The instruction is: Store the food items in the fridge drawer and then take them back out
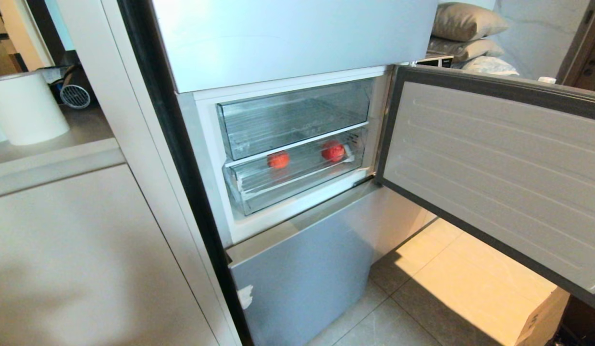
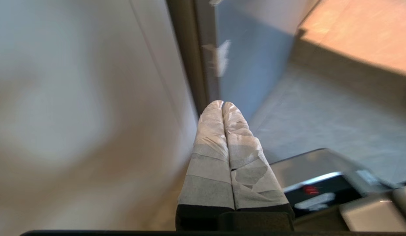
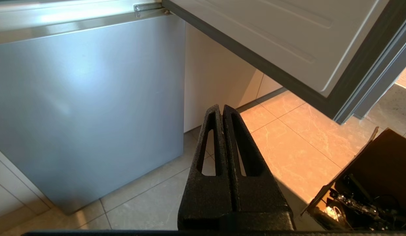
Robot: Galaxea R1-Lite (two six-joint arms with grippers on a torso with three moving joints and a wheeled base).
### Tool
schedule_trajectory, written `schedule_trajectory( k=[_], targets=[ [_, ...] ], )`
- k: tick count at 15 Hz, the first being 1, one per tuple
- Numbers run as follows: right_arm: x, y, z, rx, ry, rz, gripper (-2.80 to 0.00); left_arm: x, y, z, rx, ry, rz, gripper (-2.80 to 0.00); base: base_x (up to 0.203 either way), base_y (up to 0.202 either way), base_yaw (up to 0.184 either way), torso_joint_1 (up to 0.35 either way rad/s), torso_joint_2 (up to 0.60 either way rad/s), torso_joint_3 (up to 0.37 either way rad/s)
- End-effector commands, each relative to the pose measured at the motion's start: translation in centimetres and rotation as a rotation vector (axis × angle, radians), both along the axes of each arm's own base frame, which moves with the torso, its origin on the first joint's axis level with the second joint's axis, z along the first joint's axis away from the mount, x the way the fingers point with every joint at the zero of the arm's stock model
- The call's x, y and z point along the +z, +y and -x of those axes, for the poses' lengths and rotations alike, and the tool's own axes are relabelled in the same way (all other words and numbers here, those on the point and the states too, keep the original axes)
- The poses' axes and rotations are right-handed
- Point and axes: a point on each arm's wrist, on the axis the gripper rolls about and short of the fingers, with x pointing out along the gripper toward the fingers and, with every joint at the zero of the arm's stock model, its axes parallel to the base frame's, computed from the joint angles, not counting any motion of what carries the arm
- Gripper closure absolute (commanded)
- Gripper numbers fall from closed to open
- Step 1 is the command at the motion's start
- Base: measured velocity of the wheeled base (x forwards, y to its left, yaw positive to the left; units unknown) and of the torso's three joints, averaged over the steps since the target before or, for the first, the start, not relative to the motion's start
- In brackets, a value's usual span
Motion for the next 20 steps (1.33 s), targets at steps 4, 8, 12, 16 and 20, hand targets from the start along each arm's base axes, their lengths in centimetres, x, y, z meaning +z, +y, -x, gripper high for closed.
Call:
schedule_trajectory(
  k=[4,8,12,16,20],
  targets=[
    [0.0,0.0,0.0,0.000,0.001,0.000,0.00,-0.1,0.0,-0.6,0.049,0.090,-0.019,0.00,0.000,0.000,0.000,0.000,0.00,0.000],
    [0.0,0.0,0.0,0.003,0.004,0.012,0.00,-0.1,0.0,0.5,0.211,-0.058,-0.006,0.00,0.000,0.000,0.000,0.000,0.00,0.000],
    [0.0,0.0,0.0,0.001,0.005,0.008,0.00,-0.4,0.0,2.2,0.152,-0.291,0.020,0.00,0.000,0.000,0.000,0.000,0.00,0.000],
    [0.0,0.0,0.0,-0.003,0.005,0.005,0.00,-0.4,0.1,2.2,0.209,-0.275,0.133,0.00,0.000,0.000,0.000,0.000,0.00,0.000],
    [0.0,0.0,0.0,-0.004,0.004,-0.011,0.00,-0.4,0.1,2.2,0.209,-0.277,0.133,0.00,0.002,-0.005,0.048,0.000,0.00,0.002]
  ],
)
